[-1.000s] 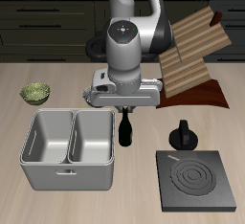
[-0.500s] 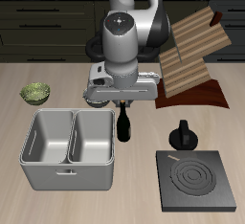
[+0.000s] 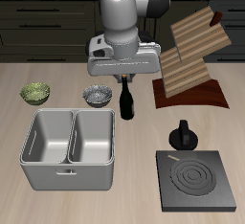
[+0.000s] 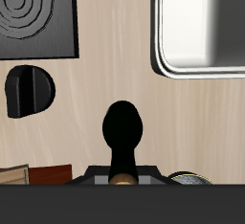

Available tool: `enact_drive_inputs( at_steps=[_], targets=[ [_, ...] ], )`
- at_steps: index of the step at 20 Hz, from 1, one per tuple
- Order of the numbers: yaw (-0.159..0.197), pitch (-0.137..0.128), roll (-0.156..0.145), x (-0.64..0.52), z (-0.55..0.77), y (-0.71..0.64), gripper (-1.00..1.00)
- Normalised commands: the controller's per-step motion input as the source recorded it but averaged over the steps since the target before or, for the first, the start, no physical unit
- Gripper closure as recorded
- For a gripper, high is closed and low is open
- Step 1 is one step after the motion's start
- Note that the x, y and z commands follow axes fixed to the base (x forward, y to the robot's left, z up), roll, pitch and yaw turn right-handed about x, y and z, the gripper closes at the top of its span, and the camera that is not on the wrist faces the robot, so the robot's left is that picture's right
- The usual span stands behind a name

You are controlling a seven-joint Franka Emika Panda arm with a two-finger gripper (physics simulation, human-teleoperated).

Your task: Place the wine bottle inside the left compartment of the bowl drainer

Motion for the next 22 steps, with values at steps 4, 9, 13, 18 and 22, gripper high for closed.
enact_drive_inputs(
  at_steps=[4,9,13,18,22],
  targets=[
    [0.014,-0.046,0.01,-0.42,0.59,-0.09,1.0],
    [0.003,-0.047,-0.018,-0.31,0.55,-0.19,1.0],
    [0.014,-0.018,-0.018,-0.06,0.27,-0.18,1.0],
    [-0.03,-0.003,-0.009,0.0,0.18,-0.27,1.0],
    [0.0,-0.021,-0.011,-0.08,0.22,-0.32,1.0]
  ],
)
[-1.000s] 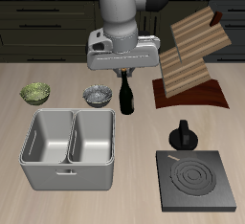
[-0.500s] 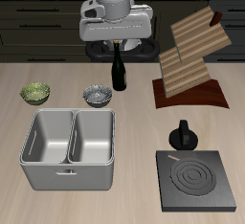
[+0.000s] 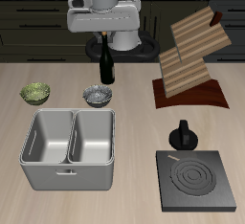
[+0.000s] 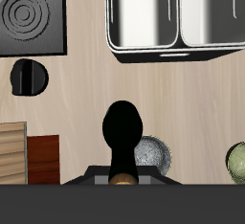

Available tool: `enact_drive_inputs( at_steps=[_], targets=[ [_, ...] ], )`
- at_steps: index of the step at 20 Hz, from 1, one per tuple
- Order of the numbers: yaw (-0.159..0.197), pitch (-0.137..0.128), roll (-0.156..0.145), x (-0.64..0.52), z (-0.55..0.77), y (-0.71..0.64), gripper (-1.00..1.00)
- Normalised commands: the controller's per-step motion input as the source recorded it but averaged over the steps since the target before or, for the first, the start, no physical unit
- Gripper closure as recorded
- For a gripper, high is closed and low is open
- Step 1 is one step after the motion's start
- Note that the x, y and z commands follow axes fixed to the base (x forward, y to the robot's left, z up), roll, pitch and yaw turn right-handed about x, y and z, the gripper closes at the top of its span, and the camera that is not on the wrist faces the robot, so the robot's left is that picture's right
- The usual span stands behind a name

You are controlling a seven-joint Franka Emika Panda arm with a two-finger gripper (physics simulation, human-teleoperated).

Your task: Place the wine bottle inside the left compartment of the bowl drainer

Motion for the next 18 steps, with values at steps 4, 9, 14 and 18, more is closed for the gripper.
enact_drive_inputs(
  at_steps=[4,9,14,18],
  targets=[
    [0.019,-0.015,0.011,-0.06,0.15,-0.07,1.0],
    [0.021,-0.019,-0.033,0.23,0.26,-0.13,1.0],
    [-0.003,-0.021,-0.05,0.41,0.31,-0.19,1.0],
    [0.02,-0.009,-0.052,0.38,0.0,-0.14,1.0]
  ],
)
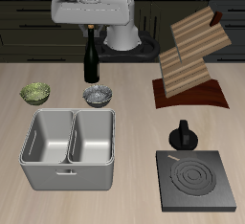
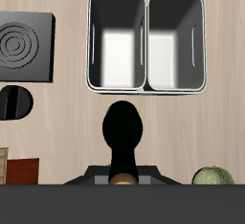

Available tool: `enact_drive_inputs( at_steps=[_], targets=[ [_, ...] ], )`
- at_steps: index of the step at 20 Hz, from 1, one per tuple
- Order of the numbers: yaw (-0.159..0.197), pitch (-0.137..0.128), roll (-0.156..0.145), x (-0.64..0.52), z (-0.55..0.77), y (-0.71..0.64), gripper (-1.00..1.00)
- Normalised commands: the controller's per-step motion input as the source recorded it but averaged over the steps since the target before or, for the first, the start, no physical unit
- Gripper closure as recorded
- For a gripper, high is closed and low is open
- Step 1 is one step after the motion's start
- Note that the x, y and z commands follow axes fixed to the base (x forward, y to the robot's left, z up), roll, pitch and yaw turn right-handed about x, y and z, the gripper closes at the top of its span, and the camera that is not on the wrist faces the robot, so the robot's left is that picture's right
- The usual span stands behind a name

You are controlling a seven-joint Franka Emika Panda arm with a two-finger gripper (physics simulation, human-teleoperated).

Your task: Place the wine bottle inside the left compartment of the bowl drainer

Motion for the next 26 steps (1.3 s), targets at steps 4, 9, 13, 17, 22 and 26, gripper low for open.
enact_drive_inputs(
  at_steps=[4,9,13,17,22,26],
  targets=[
    [0.041,0.005,-0.031,0.48,-0.09,-0.06,1.0],
    [-0.054,0.03,0.016,0.38,-0.03,0.0,1.0],
    [-0.042,0.013,-0.011,0.32,0.01,0.02,1.0],
    [0.011,0.007,-0.039,0.32,-0.01,-0.09,1.0],
    [-0.006,0.026,0.019,0.37,-0.05,0.0,1.0],
    [0.012,-0.014,-0.015,0.2,0.09,0.08,1.0]
  ],
)
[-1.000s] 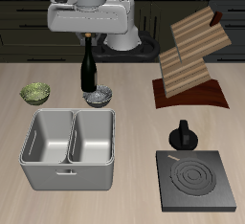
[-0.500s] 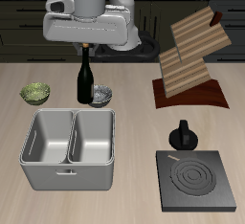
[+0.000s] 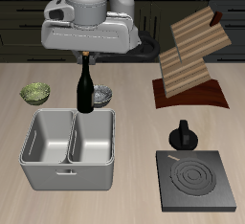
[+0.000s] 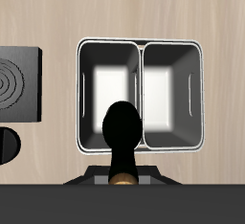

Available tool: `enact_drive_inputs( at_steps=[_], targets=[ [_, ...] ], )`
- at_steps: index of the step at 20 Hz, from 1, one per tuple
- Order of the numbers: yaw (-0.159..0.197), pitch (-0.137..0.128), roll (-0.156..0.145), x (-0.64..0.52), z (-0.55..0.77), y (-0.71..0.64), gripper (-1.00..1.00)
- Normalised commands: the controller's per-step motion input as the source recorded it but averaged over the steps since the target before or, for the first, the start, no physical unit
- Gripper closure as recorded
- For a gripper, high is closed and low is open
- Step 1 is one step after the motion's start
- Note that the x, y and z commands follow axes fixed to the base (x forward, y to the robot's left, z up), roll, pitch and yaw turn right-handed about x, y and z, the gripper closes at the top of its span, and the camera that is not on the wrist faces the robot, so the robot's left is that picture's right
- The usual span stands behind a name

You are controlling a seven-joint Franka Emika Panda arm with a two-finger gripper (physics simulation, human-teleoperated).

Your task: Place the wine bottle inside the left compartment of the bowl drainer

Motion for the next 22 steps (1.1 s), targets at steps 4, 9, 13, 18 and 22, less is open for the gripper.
enact_drive_inputs(
  at_steps=[4,9,13,18,22],
  targets=[
    [-0.01,0.005,-0.022,0.12,0.01,-0.05,1.0],
    [0.001,0.024,-0.008,0.06,-0.2,-0.07,1.0],
    [0.012,0.033,0.021,0.01,-0.36,0.09,1.0],
    [0.024,0.062,0.031,0.02,-0.56,0.22,1.0],
    [-0.012,0.036,0.002,0.03,-0.29,0.09,1.0]
  ],
)
